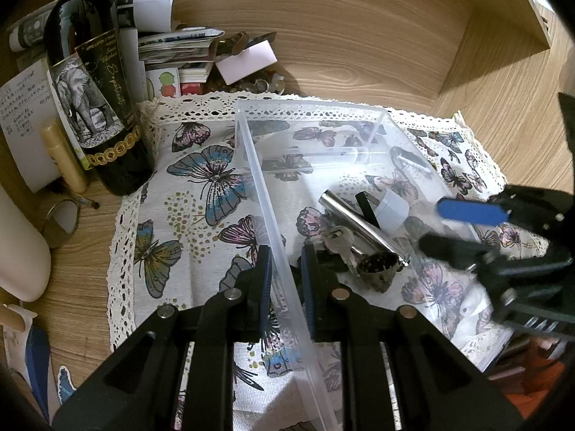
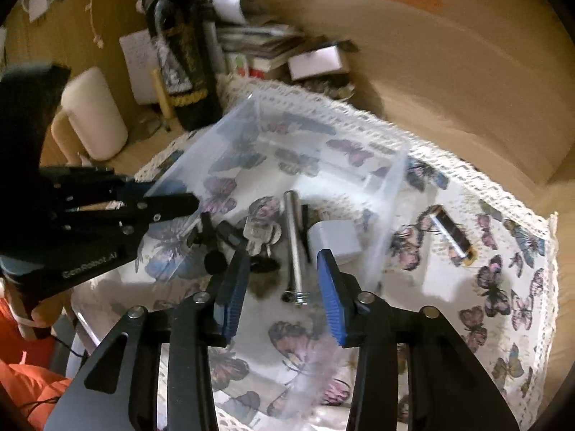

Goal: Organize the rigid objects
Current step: 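Lower the black cup part into the clear box and release it, then grasp the white handheld device by its body with the right tool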

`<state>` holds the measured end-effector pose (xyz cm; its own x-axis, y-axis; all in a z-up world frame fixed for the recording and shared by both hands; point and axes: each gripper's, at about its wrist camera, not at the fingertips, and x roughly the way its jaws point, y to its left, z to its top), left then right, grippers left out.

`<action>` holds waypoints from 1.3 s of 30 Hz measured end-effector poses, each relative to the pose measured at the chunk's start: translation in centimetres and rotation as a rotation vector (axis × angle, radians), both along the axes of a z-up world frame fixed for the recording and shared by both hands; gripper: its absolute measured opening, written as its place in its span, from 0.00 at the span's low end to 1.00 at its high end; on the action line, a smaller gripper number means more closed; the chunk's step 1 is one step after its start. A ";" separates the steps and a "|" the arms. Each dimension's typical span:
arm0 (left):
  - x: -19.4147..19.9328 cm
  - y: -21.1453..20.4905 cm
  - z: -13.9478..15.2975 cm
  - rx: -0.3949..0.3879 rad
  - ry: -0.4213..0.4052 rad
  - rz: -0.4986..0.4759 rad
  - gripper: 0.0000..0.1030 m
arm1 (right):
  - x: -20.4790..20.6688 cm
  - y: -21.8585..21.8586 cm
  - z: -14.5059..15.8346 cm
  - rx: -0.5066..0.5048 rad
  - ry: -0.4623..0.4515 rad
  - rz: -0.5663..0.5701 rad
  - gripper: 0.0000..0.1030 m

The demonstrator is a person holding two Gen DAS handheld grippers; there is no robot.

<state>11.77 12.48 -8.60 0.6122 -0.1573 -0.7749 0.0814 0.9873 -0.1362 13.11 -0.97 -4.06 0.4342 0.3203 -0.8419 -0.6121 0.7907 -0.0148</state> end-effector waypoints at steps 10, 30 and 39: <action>0.0 0.0 0.0 -0.001 0.000 0.000 0.16 | -0.7 -5.9 2.9 -0.021 -0.081 -0.134 0.40; 0.0 -0.1 0.0 0.005 -0.001 0.000 0.16 | -5.3 -10.8 -3.4 -0.231 0.009 -0.175 0.76; 0.0 -0.2 0.0 0.004 -0.001 0.000 0.16 | -0.5 -11.5 -4.5 -0.257 0.005 -0.257 0.72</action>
